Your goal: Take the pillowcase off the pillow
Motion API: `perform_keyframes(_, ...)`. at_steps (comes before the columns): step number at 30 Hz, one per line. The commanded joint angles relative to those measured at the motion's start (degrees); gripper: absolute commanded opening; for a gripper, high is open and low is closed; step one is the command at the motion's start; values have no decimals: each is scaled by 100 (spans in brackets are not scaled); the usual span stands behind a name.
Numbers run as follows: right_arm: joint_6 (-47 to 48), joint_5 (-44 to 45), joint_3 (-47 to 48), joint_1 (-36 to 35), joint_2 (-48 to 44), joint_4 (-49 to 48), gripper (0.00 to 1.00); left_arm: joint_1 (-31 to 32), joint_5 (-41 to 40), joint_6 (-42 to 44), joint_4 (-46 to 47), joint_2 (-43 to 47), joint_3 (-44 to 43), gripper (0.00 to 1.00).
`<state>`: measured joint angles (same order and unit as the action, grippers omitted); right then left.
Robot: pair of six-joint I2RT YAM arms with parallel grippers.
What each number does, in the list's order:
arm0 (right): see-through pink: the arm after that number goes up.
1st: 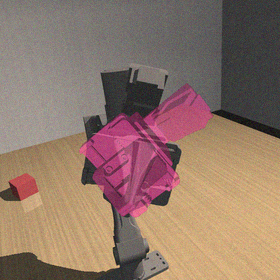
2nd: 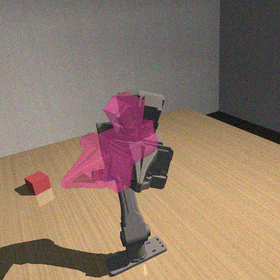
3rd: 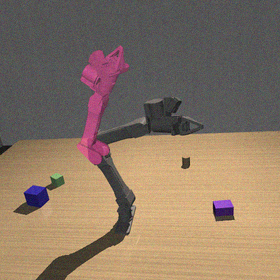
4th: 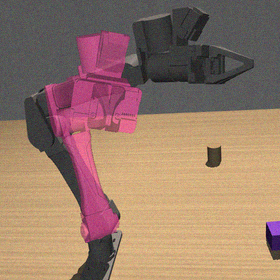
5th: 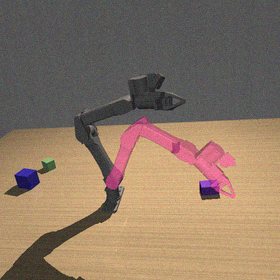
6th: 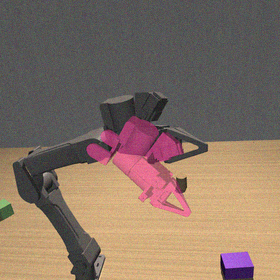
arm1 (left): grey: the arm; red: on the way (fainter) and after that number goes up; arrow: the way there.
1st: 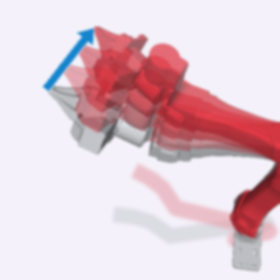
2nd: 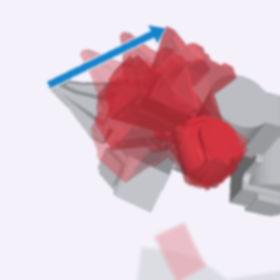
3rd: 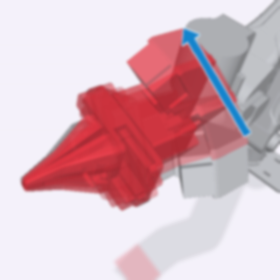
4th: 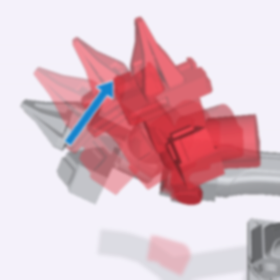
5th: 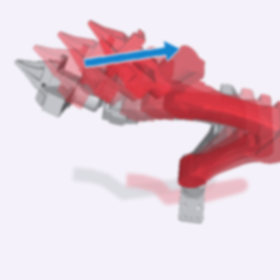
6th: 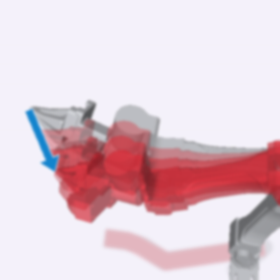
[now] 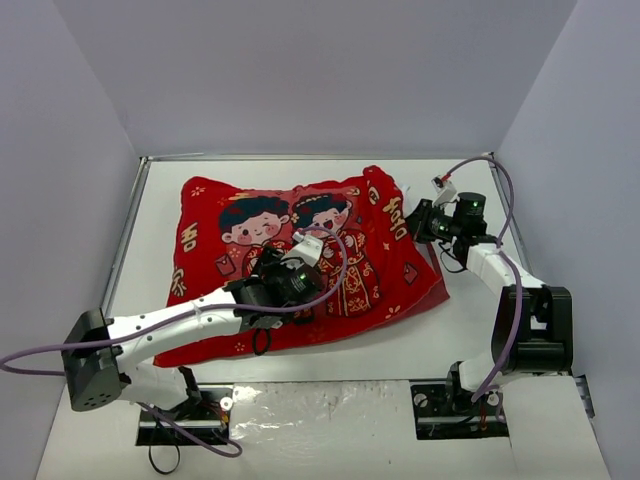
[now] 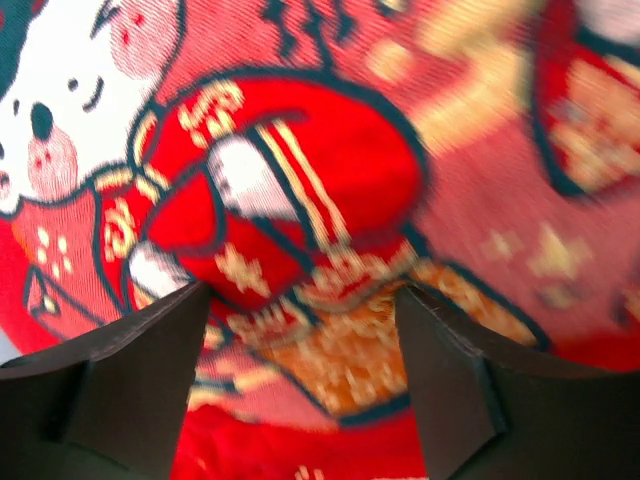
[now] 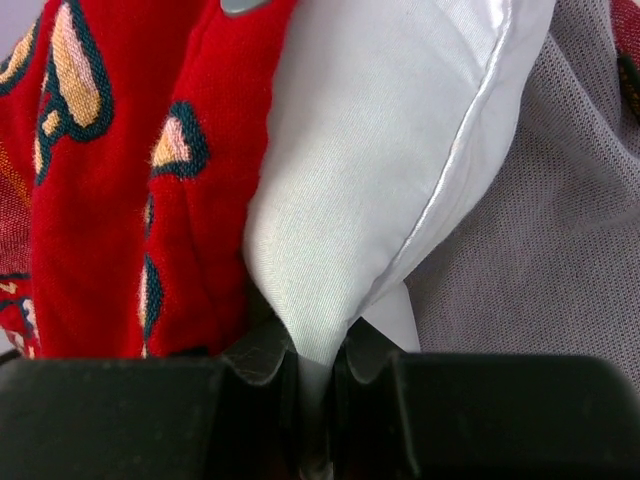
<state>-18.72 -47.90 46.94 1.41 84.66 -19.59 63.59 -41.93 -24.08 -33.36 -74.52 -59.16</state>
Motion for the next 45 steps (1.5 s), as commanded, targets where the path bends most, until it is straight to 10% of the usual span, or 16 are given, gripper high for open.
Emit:
perform_keyframes(1, -44, 44, 237, 131, -213, -563, 0, -452, -194, 649, 813, -203, 141, 71)
perform_keyframes(10, -202, -70, 219, 325, -363, -607, 0, -1524, 633, 905, 1201, -292, 193, 5)
perform_keyframes(26, -518, 17, 228, 782, -310, -818, 0, -4364, 2426, 791, 1666, 456, 519, 3)
perform_keyframes(32, -554, 0, 26, 773, -407, -923, 0, -4171, 3429, 404, 1773, 886, 194, 43)
perform_keyframes(38, -615, -79, 280, 1063, -389, -923, 0, -4373, 3655, 474, 1069, 1404, 510, 61)
perform_keyframes(45, -729, -79, 70, 975, -450, -1046, 0, -3479, 4897, -1334, 2017, 2398, 1546, 97)
